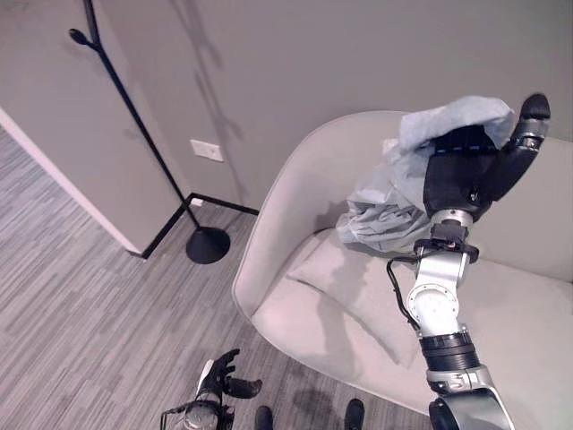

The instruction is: Hang the clothes on the sofa on the clothes rack.

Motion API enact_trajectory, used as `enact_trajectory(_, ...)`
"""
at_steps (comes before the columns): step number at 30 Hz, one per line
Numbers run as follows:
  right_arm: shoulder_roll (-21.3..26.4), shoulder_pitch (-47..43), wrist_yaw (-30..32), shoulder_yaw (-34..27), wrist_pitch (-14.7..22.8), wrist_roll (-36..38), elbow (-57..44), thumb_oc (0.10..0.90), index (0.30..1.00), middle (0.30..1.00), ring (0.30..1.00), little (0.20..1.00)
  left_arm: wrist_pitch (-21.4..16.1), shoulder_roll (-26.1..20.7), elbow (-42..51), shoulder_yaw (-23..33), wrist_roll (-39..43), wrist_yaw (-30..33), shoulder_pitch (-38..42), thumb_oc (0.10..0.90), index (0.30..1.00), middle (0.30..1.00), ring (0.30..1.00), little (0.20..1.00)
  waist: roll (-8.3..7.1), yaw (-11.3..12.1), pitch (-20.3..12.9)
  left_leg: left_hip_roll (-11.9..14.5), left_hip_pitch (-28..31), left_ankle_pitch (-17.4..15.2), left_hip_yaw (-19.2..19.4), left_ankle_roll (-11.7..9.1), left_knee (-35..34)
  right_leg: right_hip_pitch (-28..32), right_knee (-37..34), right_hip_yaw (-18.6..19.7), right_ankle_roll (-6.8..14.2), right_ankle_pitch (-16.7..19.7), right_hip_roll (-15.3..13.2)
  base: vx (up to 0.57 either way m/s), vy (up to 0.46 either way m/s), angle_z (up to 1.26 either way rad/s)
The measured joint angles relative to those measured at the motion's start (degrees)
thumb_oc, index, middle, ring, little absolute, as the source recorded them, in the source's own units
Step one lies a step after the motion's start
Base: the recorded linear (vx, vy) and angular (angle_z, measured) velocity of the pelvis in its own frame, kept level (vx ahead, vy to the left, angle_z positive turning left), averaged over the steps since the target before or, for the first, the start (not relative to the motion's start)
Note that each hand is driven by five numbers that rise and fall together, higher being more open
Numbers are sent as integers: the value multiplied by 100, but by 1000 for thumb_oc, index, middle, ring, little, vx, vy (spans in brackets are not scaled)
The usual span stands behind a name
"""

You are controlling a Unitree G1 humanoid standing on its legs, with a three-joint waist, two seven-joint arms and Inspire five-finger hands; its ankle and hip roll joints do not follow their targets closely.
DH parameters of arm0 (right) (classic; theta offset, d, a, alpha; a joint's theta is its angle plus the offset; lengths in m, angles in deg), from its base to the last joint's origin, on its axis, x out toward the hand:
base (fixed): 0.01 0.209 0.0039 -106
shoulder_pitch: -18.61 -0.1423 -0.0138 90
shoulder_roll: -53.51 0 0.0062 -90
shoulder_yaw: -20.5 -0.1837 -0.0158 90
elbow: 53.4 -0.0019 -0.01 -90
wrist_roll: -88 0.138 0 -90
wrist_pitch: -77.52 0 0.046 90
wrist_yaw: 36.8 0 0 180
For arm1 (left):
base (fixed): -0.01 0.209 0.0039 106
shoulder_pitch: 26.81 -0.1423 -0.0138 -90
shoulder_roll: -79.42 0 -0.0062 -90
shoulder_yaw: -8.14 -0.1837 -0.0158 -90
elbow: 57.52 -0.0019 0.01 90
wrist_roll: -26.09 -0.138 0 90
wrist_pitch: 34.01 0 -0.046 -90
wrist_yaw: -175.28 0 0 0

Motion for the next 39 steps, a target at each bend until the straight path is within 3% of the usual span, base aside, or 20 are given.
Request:
enact_trajectory(1,159,-167,71,47,-80,-99,0,400,300,300,300,300,13,4,161,-10,99,-16,-4,800,900,900,900,900,-8,-6,-4,8,45,-1,47,-1,0,8,-1,70,-2,1,15,28,-26,-34)
enact_trajectory(2,603,-768,219,187,-237,-196,0,400,300,300,300,300,36,-3,627,-59,354,-19,-16,800,900,900,900,900,-7,-156,-4,62,160,-20,115,-14,12,83,-2,146,-10,-6,74,57,-47,-38)
enact_trajectory(4,725,-1185,207,189,-164,-421,-15,400,300,300,300,300,37,1,742,-165,446,-41,68,800,900,900,900,900,-16,-252,-33,147,262,-43,223,-47,29,120,-2,221,-52,-36,170,69,-64,-30)
enact_trajectory(7,1032,-2110,446,573,-402,-440,535,400,300,300,300,300,179,-74,1049,-242,421,67,113,800,900,900,900,900,-17,-303,-34,223,397,-78,442,-96,29,133,-36,399,-87,-57,271,35,-49,-38)
enact_trajectory(14,1038,-2515,1150,568,-180,-686,537,400,300,300,300,300,70,209,1198,-212,-586,1425,962,800,900,900,900,900,-47,-398,-83,359,471,-65,475,-128,27,191,-38,444,-167,-62,416,27,-48,-5)
enact_trajectory(17,1040,-3448,1482,1028,-160,-681,1413,400,300,300,300,300,62,100,1168,-215,-1149,2238,1604,800,900,900,900,900,-46,-491,-84,377,487,-54,551,-146,27,164,-37,521,-200,-38,443,37,-46,-11)
enact_trajectory(21,1041,-4122,1576,1321,-62,-679,1840,400,300,300,300,300,-55,60,1342,-320,-1373,2579,2140,800,900,900,900,900,-53,-575,-116,398,515,-58,598,-159,29,167,-38,544,-208,-41,470,30,-38,-7)
enact_trajectory(27,980,-4631,1575,1481,-66,-687,2053,400,300,300,300,300,-301,109,2164,-863,-1242,2374,2487,800,900,900,900,900,-192,-639,-218,459,571,-58,645,-161,32,191,0,574,-288,-26,541,26,-37,-6)
enact_trajectory(32,472,-4865,1573,1449,-89,-671,2490,400,300,300,300,300,-469,256,3067,-1673,-284,1442,2491,800,900,900,900,900,-215,-638,-236,533,612,-65,663,-196,30,204,0,640,-312,-59,631,4,-47,-5)
enact_trajectory(39,-174,-4864,1569,1468,-84,-678,2396,400,300,300,300,300,-507,499,2581,-2123,-238,1168,3120,800,900,900,900,900,-201,-944,-250,518,629,-62,741,-202,30,183,0,716,-322,-44,624,5,-10,-4)
